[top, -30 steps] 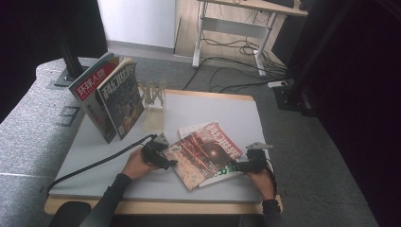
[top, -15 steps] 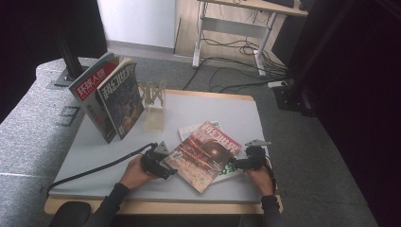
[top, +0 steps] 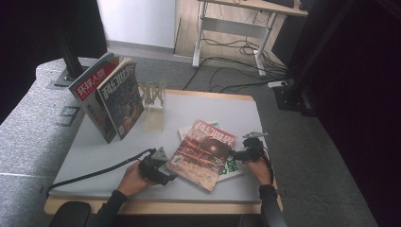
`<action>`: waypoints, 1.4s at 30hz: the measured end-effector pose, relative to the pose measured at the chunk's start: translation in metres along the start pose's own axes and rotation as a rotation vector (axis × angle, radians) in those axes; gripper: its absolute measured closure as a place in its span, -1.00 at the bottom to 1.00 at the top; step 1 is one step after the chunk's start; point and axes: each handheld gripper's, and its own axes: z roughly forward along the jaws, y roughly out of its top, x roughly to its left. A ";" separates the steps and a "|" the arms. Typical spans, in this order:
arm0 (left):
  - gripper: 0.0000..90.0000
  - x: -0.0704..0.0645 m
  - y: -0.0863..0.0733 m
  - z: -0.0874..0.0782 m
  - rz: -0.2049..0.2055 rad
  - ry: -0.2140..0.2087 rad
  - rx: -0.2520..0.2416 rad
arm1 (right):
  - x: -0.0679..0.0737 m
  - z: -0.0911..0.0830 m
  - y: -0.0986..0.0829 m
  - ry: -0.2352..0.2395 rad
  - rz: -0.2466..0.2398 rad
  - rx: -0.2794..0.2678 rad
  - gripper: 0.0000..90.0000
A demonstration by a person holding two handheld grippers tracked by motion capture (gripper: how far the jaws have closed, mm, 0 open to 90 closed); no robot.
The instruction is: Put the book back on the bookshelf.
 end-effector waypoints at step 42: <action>-0.31 0.022 -0.008 0.008 -0.083 0.113 -0.074 | 0.010 0.010 0.004 0.228 0.084 0.003 -0.93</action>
